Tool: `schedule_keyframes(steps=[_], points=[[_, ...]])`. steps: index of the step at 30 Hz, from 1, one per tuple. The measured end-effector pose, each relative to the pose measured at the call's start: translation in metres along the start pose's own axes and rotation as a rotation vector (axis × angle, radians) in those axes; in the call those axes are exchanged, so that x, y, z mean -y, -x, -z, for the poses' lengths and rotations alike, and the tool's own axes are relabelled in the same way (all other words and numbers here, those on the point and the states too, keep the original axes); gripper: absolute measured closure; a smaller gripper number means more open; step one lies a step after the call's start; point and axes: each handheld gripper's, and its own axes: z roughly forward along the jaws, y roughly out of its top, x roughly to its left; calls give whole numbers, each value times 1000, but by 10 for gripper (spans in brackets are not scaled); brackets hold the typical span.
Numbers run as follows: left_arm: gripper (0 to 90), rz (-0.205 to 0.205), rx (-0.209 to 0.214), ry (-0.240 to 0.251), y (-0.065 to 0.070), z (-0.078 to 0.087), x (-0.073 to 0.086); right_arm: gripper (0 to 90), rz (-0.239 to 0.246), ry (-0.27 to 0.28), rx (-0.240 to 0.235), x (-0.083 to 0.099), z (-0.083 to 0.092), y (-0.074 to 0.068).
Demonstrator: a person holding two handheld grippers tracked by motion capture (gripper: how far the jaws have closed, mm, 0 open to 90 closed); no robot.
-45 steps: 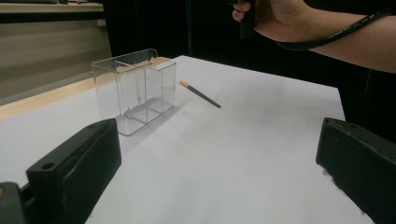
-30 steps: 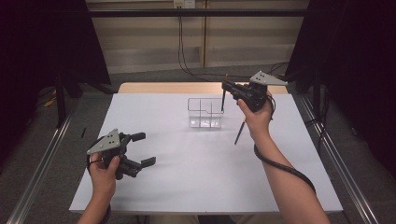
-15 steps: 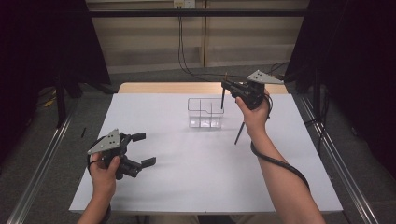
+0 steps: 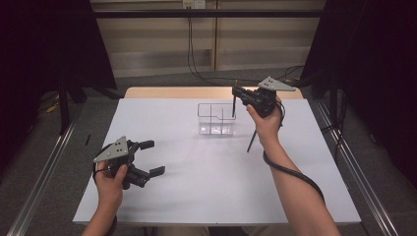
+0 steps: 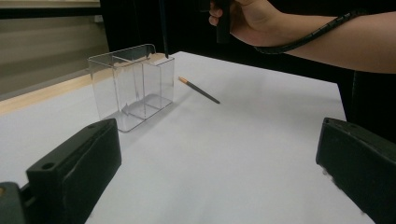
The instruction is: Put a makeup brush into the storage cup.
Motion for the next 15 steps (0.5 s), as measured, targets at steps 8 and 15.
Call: schedule_keyframes(steps=[8,15], points=[[0,-1,2,0,0,0,0,838,-3,-7,0,5,0,1],[1,-1,-2,2,0,0,0,838,0,-12,-4,10,-1,1]])
